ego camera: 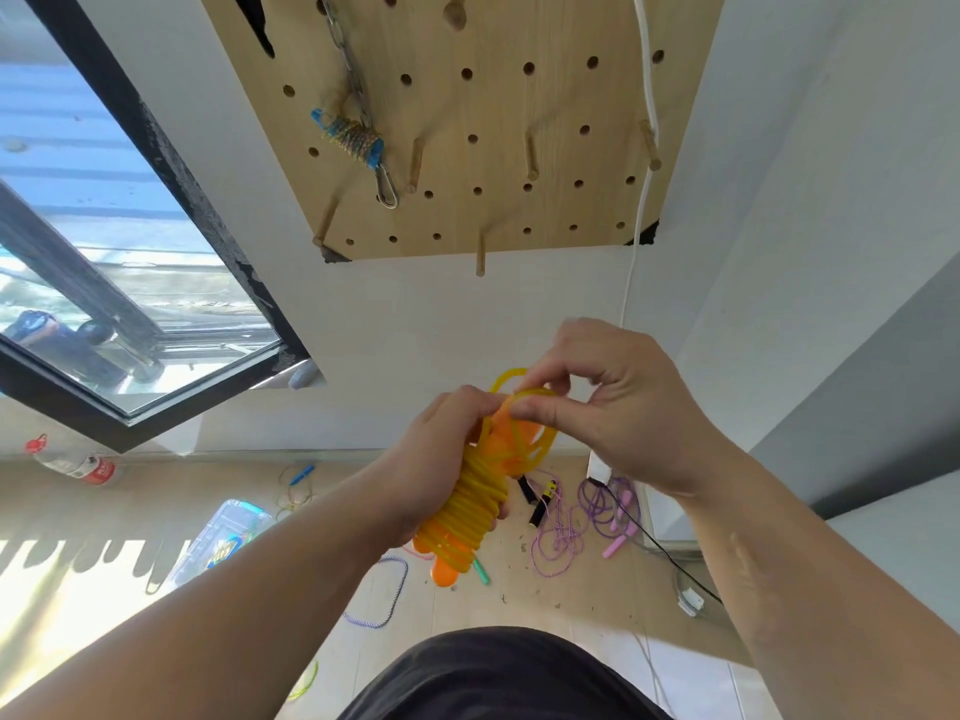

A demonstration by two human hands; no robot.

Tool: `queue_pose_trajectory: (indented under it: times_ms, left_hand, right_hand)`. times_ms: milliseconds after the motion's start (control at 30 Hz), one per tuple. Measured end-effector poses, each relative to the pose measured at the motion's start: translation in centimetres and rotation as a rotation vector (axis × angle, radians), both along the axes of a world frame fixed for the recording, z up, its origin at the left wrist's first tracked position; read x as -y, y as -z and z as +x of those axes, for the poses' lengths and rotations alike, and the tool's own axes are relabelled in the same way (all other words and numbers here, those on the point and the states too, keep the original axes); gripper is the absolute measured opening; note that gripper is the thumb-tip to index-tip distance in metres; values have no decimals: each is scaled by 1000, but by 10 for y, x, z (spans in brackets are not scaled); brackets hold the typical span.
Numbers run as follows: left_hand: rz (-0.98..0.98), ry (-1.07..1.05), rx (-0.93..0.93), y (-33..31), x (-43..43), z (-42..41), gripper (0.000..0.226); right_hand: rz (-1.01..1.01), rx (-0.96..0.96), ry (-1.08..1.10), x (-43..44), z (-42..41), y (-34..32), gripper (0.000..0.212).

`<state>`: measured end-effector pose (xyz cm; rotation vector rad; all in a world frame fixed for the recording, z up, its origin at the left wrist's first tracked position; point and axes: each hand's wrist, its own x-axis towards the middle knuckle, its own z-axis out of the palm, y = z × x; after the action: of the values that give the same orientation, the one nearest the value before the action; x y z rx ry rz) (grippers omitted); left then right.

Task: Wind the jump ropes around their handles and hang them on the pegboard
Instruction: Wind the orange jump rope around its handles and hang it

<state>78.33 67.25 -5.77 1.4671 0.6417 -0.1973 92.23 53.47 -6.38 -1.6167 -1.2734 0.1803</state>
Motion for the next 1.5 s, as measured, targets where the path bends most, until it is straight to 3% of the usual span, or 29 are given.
queue_pose_trajectory:
  times_ms: [100,233,367,467,567,633,700,800,900,1067,1133,1300,1433,1500]
  left_hand:
    - [96,69,96,-3,1,0,45]
    - [243,175,196,-3,1,-1,23]
    - [317,197,256,2,2,-3,14]
    - [205,129,273,3,6,-3,11]
    - [81,20,237,4,10,-1,32]
    - [9,-102,209,5,9,0,36]
    - [7,-176,198,5,6,1,36]
    - [98,-176,196,6,8,3,18]
    - [84,-158,197,6,11,5,14]
    - [-73,-47,129,4,5,-2,40]
    - [-98,29,113,3,3,-4,38]
    - [-12,233,153,-4,-9,0,45]
    - [93,357,247,-6,-13,3,32]
    - [182,416,291,-7,-15,3,33]
  right_hand:
    - [15,-140,-36,0,-1,4,11]
    - [34,-383,-112,2,-6,8,15]
    - [96,-533,-96,7,-10,4,42]
    - [146,-403,19,3,-14,7,32]
    - [133,-314,168,2,-14,14,20]
    - [97,-289,209,8,-14,17,21]
    - [36,-212,228,14,-18,17,35]
    - [-8,-124,285,14,-27,18,48]
    - [34,-112,292,11,-28,19,24]
    - [63,35,267,13,-20,22,13]
    - [70,-58,236,14,-17,21,11]
    - [142,-503,93,13,-13,21,12]
    - [222,-756,-111,12,-18,23,4]
    - [229,-860,-186,13,-19,25,18]
